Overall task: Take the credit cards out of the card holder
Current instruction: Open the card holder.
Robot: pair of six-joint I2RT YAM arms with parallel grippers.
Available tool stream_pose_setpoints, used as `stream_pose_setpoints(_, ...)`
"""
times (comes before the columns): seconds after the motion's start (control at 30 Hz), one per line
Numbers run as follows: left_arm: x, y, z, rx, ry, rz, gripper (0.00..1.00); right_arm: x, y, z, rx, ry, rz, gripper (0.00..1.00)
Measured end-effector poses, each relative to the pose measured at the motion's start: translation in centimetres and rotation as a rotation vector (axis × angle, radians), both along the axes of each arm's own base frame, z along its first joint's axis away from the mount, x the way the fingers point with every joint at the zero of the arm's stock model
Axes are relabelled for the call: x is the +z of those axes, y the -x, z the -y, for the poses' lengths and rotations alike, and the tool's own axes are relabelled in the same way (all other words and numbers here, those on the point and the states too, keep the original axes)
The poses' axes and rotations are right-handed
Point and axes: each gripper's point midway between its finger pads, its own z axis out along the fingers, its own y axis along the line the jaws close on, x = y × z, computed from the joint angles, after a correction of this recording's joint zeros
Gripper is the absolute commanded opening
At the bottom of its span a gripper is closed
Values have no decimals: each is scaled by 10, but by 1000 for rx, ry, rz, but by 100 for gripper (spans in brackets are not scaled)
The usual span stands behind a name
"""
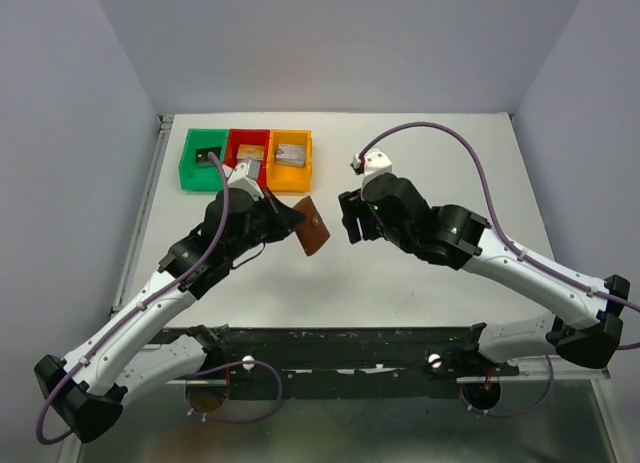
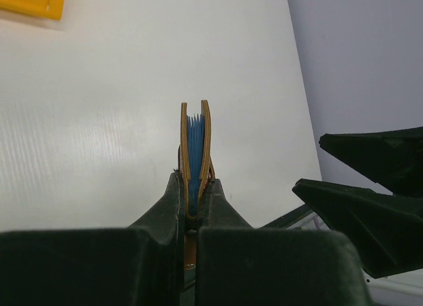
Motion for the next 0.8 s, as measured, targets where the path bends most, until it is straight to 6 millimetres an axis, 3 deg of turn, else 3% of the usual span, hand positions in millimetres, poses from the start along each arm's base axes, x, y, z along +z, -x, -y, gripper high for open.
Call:
stream_pose_setpoints(0.13,2,-1,0,52,0,-18,0,-1,2,-3,-7,16,14,68)
stream_pose_setpoints(0.4,-2,-3,5,107,19,-55,0,-22,10,-25,32,71,-16,67)
stream_pose_setpoints(0.8,-1,1,14,127,63,-88,0,-24,12,-35,48,53,-23,67)
